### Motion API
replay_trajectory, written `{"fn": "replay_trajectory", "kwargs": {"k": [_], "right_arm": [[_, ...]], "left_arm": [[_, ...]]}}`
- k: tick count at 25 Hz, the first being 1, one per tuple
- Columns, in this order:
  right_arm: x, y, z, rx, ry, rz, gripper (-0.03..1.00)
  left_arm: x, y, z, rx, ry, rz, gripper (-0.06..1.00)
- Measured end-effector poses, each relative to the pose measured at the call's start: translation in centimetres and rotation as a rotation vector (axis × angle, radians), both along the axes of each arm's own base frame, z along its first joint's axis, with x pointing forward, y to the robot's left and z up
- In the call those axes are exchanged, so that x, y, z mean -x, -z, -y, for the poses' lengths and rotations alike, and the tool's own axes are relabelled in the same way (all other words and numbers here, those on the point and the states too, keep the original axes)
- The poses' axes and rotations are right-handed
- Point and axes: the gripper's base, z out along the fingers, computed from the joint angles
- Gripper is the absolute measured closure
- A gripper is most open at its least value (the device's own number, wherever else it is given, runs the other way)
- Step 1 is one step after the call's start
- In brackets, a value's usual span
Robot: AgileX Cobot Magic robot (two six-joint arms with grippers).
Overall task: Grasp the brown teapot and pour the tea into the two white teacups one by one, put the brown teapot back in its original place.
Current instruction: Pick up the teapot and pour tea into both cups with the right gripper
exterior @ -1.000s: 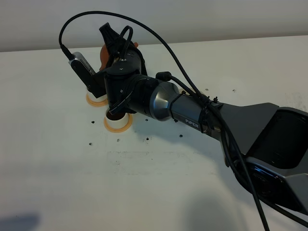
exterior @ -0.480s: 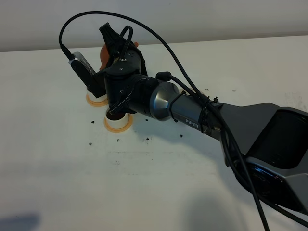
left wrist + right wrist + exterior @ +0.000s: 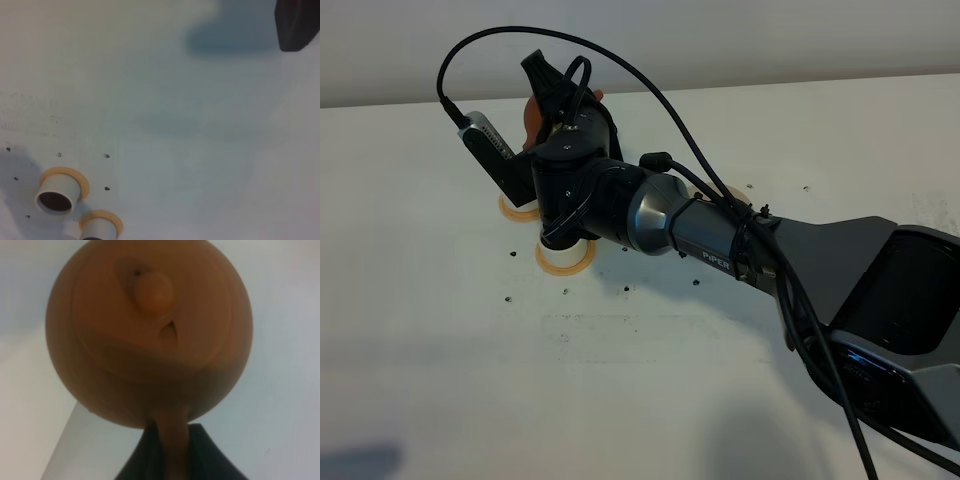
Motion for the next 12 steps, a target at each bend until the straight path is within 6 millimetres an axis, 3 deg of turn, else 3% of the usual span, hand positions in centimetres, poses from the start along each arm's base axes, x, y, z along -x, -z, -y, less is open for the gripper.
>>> {"fn": "replay_trajectory", "kwargs": {"k": [12], "right_arm": [[0.18,0.0,-0.2,0.001,-0.003,0.0,0.88]], "left_arm": [[0.0,0.0,0.0,0.0,0.0,0.0,0.65]]}}
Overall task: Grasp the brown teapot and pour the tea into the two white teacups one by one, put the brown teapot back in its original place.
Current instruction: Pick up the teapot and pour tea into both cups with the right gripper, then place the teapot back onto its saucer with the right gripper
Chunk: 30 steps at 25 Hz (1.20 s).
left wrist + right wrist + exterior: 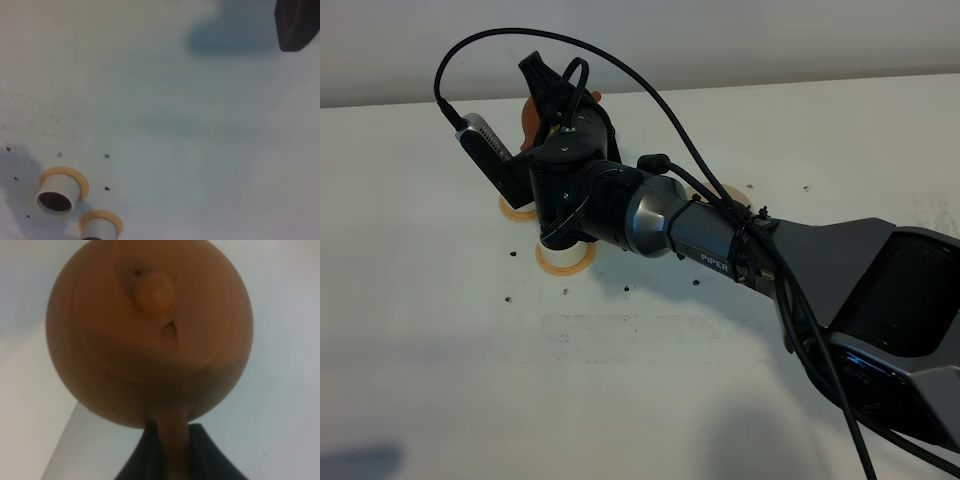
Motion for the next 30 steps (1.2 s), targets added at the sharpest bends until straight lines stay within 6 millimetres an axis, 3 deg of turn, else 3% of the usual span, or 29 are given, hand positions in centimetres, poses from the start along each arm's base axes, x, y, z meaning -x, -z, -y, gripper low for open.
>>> {"fn": "replay_trajectory", "kwargs": {"k": [6,19,27,30], "right_arm": [[0.3,0.1,-0.3,-0.026,0.006,-0.014,0.88],[0.8,1.2,-0.4,-0.352,0.175,-0.142,0.88],[-0.7,-3.1,2.9,-0.674,0.371,-0.239,0.88],[-1.4,-3.8,4.5,-0.81,0.465,-0.322,0.88]], "left_arm": [[0.0,0.0,0.0,0.0,0.0,0.0,0.65],[0.0,0.0,0.0,0.0,0.0,0.0,0.65],[0.0,0.0,0.0,0.0,0.0,0.0,0.65],[0.0,0.0,0.0,0.0,0.0,0.0,0.65]]}}
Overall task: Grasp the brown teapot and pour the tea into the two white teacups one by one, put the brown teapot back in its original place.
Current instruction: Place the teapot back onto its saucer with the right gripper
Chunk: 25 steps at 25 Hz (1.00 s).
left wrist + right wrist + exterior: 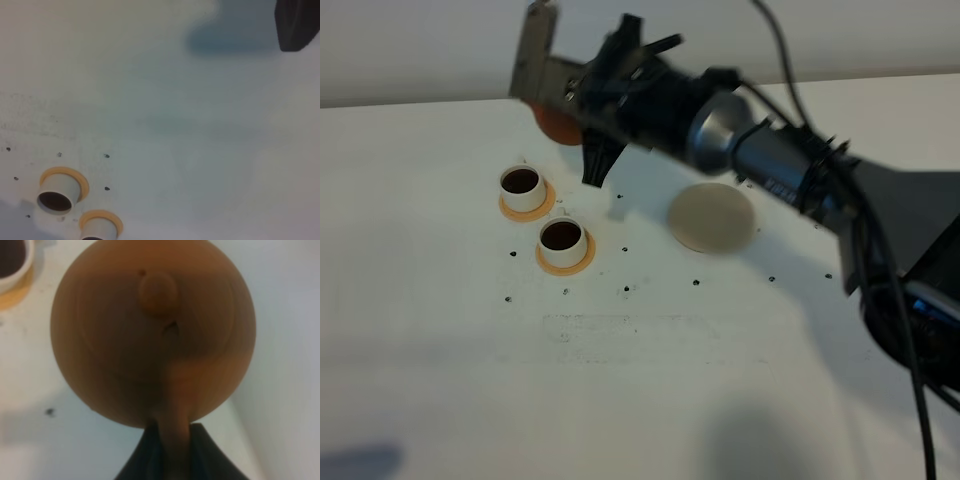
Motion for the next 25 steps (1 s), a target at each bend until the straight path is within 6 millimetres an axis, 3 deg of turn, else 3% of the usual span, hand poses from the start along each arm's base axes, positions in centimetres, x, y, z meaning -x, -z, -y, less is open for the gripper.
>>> {"fn": "replay_trajectory", "kwargs": {"k": [5,15,25], "right_arm": [[-0.4,0.8,1.9,-0.155,0.109,-0.177,0.88],[-0.1,1.3,1.6,-0.268,0.147,-0.274,0.88],[-1.5,6.5,1.2,-0.278,0.171,-0.302,0.88]], "left_arm": [[0.0,0.0,0.0,0.0,0.0,0.0,0.65],[0.0,0.0,0.0,0.0,0.0,0.0,0.65],[0.0,0.0,0.0,0.0,0.0,0.0,0.65]]}}
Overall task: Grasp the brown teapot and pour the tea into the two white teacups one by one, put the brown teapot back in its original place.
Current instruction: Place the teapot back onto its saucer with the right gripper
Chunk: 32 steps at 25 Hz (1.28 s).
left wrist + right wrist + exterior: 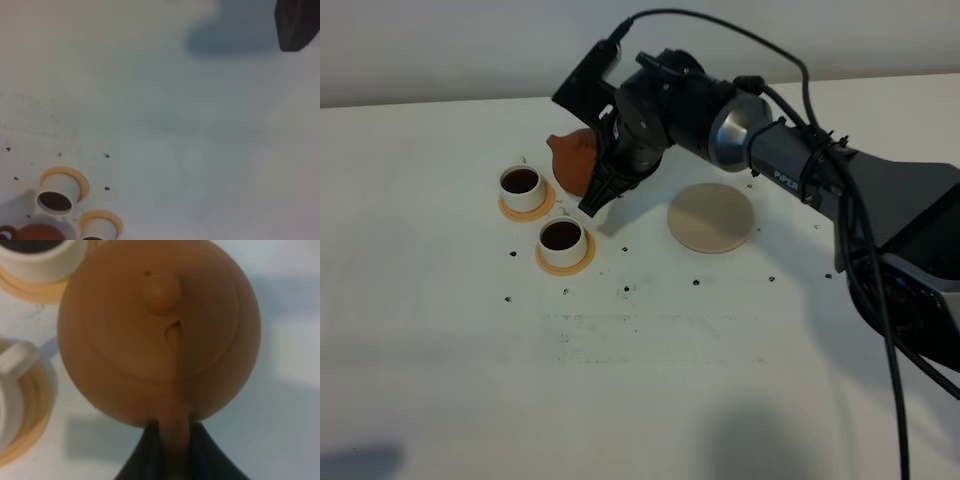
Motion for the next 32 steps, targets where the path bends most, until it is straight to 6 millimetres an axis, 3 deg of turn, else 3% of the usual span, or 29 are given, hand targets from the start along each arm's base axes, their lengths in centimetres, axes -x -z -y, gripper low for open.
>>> {"fn": "replay_trajectory", "kwargs": {"k": [5,10,13,17,22,24,26,29,32], "right_arm": [[-0.1,1.0,-0.2,-0.004,0.001,-0.008,0.88],[0.4,0.2,0.2,0.024,0.008,-0.056,0.88],[0.9,-2.2,0.6,0.025,0.016,-0.067,0.88],[1.3,-7.2,2.2,-0.019,0.057,-0.021,0.88],[2.0,-13.1,5.3,-0.061,0.114,0.041,0.88],[2.4,-14.3,6.9,-0.066,0.143,0.047,0.88],[3.0,-15.0,8.6,-0.07,0.176,0.052,0.88],[3.8,-14.2,10.9,-0.09,0.226,0.059,0.88],[4.8,-11.9,12.8,-0.138,0.279,0.071,0.88]], "left_arm": [[0.0,0.0,0.0,0.0,0.0,0.0,0.65],[0.0,0.0,0.0,0.0,0.0,0.0,0.65],[0.0,0.0,0.0,0.0,0.0,0.0,0.65],[0.0,0.0,0.0,0.0,0.0,0.0,0.65],[0.0,0.0,0.0,0.0,0.0,0.0,0.65],[0.0,0.0,0.0,0.0,0.0,0.0,0.65],[0.0,0.0,0.0,0.0,0.0,0.0,0.65],[0.0,0.0,0.0,0.0,0.0,0.0,0.65],[0.0,0.0,0.0,0.0,0.0,0.0,0.65]]}}
